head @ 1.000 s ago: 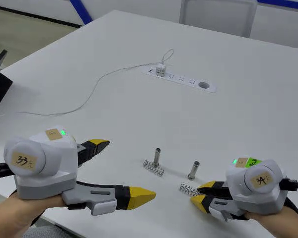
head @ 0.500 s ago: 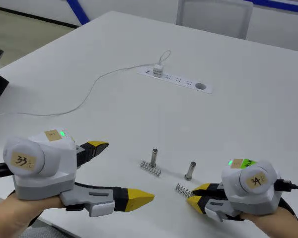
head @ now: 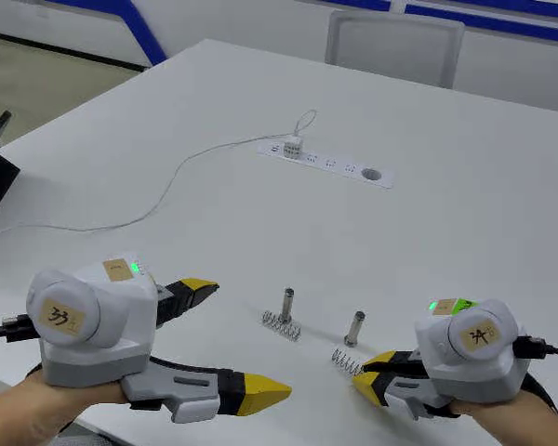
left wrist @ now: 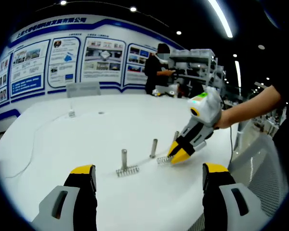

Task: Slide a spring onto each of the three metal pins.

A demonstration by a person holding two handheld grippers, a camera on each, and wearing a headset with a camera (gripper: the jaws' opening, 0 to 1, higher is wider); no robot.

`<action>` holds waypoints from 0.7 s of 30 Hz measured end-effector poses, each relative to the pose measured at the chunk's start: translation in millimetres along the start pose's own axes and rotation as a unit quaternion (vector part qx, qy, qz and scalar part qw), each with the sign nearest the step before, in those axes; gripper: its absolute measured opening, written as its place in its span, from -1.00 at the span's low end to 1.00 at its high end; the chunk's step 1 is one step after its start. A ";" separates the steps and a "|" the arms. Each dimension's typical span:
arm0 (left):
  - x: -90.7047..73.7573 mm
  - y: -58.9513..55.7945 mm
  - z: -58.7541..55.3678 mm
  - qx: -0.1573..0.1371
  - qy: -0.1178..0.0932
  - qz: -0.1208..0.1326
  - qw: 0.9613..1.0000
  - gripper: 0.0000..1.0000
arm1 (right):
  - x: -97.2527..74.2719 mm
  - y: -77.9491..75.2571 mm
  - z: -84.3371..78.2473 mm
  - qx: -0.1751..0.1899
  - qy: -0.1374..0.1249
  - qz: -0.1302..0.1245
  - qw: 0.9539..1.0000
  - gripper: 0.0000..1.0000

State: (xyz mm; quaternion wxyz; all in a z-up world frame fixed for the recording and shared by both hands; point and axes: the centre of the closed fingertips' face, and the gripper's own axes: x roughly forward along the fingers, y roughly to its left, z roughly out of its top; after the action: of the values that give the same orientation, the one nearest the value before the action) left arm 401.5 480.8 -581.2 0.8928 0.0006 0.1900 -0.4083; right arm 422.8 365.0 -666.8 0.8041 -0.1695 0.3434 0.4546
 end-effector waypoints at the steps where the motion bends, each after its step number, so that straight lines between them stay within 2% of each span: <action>1: -0.3 0.9 -0.1 -0.002 0.000 0.000 1.000 0.85 | -2.4 -0.8 0.8 -0.006 -0.002 -0.003 1.000 -0.79; 8: 1.9 0.0 5.3 0.007 -0.001 0.002 1.000 0.76 | -22.3 0.3 13.6 -0.028 -0.020 -0.009 0.999 -0.79; 11: 5.5 -5.8 19.4 0.016 -0.016 -0.008 1.000 0.73 | -32.7 6.1 24.4 -0.047 -0.031 -0.006 0.998 -0.79; 13: 7.5 -8.6 24.2 0.019 -0.017 -0.014 1.000 0.69 | -37.5 8.2 29.8 -0.062 -0.036 -0.006 0.997 -0.79; 15: 9.6 -11.7 28.8 0.030 -0.017 -0.021 0.999 0.67 | -42.5 8.6 34.8 -0.084 -0.037 -0.008 0.996 -0.79; 18: 11.9 -14.6 32.3 0.040 -0.012 -0.030 0.999 0.64 | -47.8 9.3 42.2 -0.084 -0.045 -0.007 0.995 -0.79; 21: 12.6 -17.9 34.0 0.063 -0.001 -0.037 0.997 0.59 | -53.9 13.3 51.4 -0.089 -0.056 -0.002 0.994 -0.79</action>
State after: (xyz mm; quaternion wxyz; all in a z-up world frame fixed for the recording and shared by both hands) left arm 407.4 454.4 -551.2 0.8754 0.0495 0.1630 -0.4523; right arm 413.1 369.0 -591.9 0.8048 -0.2152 0.2559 0.4903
